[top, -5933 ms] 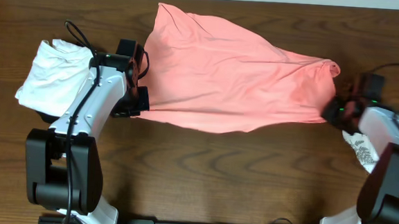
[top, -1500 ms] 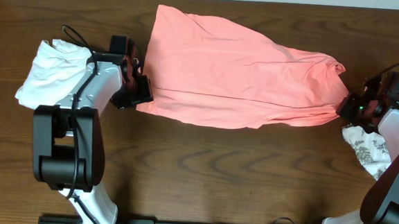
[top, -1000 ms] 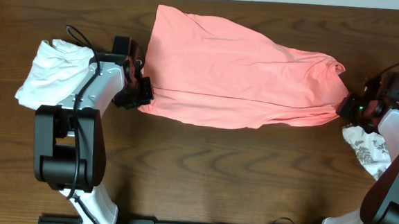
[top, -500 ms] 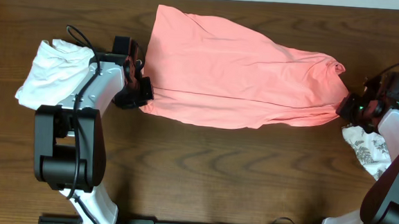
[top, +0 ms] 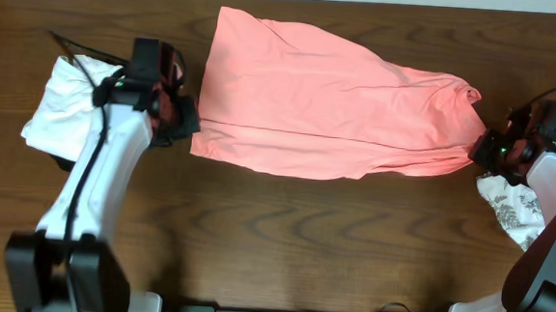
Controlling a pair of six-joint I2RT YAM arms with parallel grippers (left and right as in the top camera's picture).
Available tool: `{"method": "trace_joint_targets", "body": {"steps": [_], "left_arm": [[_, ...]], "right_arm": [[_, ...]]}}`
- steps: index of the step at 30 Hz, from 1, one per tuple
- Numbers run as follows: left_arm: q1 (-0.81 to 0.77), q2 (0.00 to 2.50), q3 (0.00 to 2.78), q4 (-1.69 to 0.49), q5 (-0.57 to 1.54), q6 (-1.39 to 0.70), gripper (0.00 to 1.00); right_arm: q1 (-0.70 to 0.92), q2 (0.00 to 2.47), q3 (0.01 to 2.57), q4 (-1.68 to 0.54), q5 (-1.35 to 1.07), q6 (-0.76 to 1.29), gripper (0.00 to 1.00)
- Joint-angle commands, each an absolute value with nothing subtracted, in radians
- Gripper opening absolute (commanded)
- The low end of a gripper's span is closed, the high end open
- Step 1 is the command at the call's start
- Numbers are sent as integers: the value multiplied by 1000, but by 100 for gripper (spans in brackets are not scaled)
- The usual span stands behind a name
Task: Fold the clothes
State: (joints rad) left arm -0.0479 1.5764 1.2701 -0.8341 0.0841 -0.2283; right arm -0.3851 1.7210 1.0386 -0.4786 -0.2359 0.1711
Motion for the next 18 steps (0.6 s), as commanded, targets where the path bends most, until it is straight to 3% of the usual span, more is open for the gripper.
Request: {"method": "trace_joint_targets", "body": {"steps": [1,7,12,18], "left_arm": [[-44,1539,1277,-841,-12,-220,6],[-46,1560,1268,-847,-8,-223,7],[-45,1639,1267,-829,41,-207,35],[-43,1789,1267,-744,156,-127,40]], "right_arm": [[-392,1708,1032,-479,-236,155,1],[-392,1708,1032,-479,-236,155,1],[-392,1708,1032,-479,-237,156,1],[-392,1708,1032,-483,-236,155,1]]}}
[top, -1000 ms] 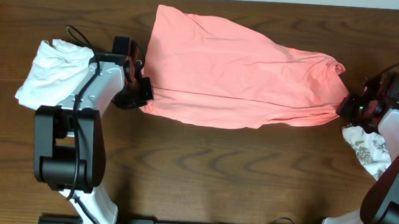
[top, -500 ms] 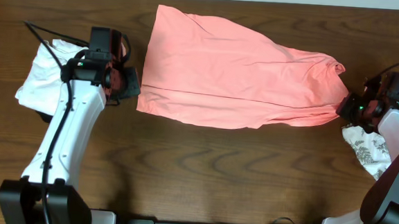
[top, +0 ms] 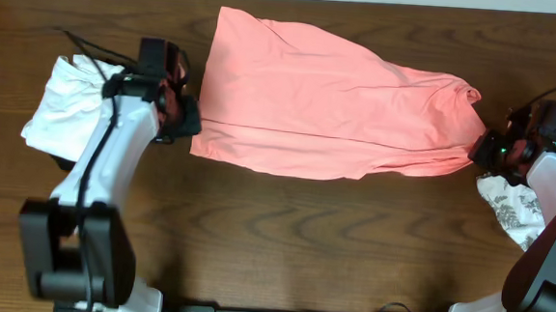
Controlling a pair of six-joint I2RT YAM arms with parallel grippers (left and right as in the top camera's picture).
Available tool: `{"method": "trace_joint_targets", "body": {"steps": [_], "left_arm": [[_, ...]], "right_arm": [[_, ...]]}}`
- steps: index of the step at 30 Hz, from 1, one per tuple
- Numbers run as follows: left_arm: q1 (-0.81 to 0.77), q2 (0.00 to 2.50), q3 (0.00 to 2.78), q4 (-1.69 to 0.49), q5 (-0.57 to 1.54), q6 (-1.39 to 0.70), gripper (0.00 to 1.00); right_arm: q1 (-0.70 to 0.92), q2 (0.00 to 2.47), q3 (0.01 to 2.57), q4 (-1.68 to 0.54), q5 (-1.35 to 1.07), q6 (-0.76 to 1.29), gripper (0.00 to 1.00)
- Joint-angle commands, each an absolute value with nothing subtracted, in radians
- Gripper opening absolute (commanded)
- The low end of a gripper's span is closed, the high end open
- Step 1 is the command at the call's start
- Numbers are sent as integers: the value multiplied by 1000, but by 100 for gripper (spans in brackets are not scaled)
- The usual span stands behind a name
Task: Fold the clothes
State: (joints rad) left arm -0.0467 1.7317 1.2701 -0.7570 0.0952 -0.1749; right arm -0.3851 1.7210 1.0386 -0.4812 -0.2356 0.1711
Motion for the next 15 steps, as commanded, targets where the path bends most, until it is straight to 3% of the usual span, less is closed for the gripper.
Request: {"method": "trace_joint_targets", "body": {"steps": [1,15], "left_arm": [[-43,1811,1267,-733,167,-123,41],[-43,1876,1267,-703,252,-105,39]], "right_arm": [[-392,1708,1032,-483,-236,155,1],[-392,1708,1032,-482,-237,156,1]]}}
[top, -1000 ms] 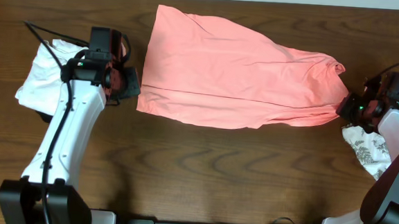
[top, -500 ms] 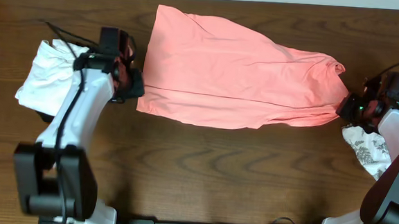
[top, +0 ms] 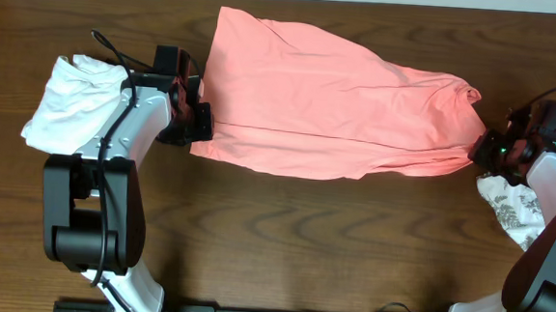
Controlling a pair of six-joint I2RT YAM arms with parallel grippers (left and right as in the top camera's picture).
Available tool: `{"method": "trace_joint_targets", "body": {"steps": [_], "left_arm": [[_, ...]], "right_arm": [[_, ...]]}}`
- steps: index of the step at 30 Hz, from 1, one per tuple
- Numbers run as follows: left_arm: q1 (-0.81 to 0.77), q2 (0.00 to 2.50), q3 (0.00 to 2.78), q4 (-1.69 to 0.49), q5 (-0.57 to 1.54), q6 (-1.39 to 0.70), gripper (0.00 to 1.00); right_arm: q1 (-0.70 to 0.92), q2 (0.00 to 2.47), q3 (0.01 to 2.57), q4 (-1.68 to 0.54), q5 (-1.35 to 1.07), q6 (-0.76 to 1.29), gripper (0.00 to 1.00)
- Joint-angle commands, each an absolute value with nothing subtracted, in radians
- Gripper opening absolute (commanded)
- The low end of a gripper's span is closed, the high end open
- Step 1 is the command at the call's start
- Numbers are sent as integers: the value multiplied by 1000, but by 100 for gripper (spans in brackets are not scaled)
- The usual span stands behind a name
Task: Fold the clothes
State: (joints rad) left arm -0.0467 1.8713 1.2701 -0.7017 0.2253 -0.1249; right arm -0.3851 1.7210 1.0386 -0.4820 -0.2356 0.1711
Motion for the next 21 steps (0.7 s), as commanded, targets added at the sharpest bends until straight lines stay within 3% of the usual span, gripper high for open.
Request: {"method": "trace_joint_targets", "body": {"steps": [1,7,21], "left_arm": [[-43,1876,1266,-705,255,-105,39],[-36,1876,1262,-701,155,-106,39],[-31,1876,1258,-701,183,-117,39]], "right_arm": [[-392,1708,1032,-482,-237,156,1],[-392,1708,1032,-486,-237,156,1],[-392,1708,1032,-486,-236,156,1]]}}
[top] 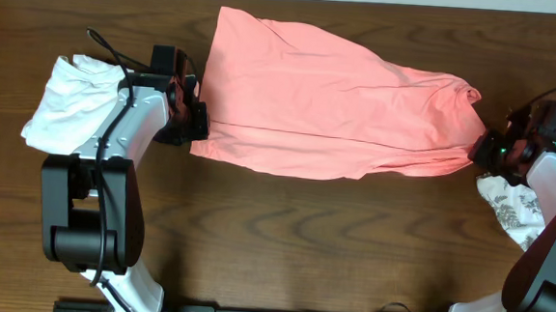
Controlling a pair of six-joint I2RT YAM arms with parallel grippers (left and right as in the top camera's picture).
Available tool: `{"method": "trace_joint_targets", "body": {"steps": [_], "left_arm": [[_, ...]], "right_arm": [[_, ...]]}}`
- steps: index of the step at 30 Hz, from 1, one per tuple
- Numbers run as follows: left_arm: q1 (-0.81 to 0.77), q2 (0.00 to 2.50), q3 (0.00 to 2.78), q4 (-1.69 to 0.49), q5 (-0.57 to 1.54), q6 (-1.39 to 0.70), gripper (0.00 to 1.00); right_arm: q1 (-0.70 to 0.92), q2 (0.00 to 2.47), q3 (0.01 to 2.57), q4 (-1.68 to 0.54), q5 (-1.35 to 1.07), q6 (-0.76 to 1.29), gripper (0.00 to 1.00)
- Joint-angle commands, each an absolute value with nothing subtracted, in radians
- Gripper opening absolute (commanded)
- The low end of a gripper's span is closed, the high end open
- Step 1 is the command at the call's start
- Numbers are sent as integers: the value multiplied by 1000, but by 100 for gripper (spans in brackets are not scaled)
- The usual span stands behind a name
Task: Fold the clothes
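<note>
A salmon-pink garment [330, 101] lies spread across the middle of the wooden table, wide at the left and bunched to a taper at the right. My left gripper [199, 124] sits against the garment's lower left edge; the overhead view does not show how its jaws stand. My right gripper [480, 149] is at the garment's tapered right tip, and the cloth runs into it as if pinched there.
A crumpled white cloth [68, 104] lies at the far left, just behind my left arm. A white patterned cloth [512, 211] lies at the right edge under my right arm. Bare dark wood [302, 235] stretches in front of the garment.
My left gripper has drawn back slightly to the left and up, from overlapping the garment's lower left edge to just touching it. The garment and right arm are unchanged.
My left gripper stood a little left of the garment's lower left corner with the arm reaching from the front. It then shifted closer, reached the cloth edge, and now rests against it. My right gripper stayed at the garment's right tip throughout.
</note>
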State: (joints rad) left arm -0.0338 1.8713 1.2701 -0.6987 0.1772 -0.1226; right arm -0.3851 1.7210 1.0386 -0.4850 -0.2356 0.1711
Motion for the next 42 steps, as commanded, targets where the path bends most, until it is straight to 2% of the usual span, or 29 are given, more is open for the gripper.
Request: {"method": "trace_joint_targets", "body": {"steps": [1,30,31,32,34,42], "left_arm": [[-31,1876,1256,-701,183,-117,39],[-32,1875,1209,-668,251,-136,39],[-32,1874,1210,-668,252,-136,38],[-32,1872,1210,-668,254,-136,30],[-32,1870,1210,-671,287,-136,20],[-62,1889,1193,-664,303,-136,22]], "right_arm": [[-392,1708,1032,-486,-236,156,1],[-392,1708,1032,-485,-236,156,1],[-392,1708,1032,-486,-236,156,1],[-392,1708,1032,-485,-236,156,1],[-392,1708,1032,-486,-236,156,1],[-392,1708,1032,-487,-237,156,1]]}}
